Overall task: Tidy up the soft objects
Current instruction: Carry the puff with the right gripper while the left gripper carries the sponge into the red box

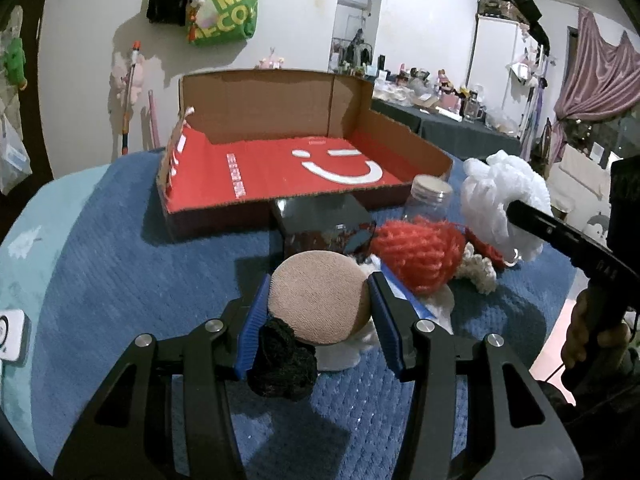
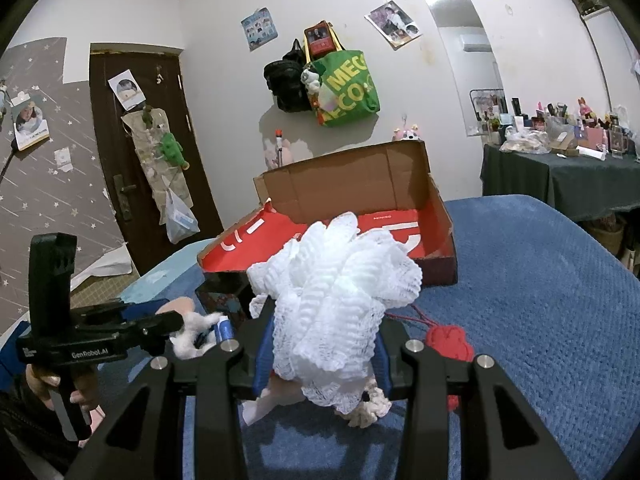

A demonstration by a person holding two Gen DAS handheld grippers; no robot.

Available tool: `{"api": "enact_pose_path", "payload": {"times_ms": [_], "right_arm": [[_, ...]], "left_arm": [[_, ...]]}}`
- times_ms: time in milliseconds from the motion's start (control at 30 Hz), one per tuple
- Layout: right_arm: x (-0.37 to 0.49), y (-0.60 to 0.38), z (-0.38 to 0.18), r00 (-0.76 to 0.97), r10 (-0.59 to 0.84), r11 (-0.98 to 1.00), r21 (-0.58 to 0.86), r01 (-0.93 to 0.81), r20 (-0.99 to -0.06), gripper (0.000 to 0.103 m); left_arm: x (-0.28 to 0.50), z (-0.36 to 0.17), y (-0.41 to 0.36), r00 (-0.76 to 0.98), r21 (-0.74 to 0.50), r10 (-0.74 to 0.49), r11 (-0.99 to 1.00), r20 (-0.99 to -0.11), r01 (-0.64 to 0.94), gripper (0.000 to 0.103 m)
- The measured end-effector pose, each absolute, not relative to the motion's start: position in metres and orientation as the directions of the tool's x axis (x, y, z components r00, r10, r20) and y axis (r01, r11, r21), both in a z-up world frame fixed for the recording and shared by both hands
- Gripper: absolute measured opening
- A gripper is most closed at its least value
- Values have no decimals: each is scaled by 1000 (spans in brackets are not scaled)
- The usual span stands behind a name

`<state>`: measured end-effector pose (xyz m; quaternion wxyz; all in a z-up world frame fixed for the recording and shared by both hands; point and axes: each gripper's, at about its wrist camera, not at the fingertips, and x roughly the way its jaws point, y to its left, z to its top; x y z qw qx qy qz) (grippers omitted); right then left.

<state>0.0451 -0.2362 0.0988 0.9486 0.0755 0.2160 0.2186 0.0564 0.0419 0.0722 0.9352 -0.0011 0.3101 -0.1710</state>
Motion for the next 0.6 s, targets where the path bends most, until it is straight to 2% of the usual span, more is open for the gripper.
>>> {"api": "enact_pose_path", "payload": {"times_ms": [600], "right_arm": [[40, -236, 108, 826, 442, 896, 217, -387, -350, 43]], "left_arm": [[51, 86, 49, 780, -94, -313, 945, -542, 313, 48]]}}
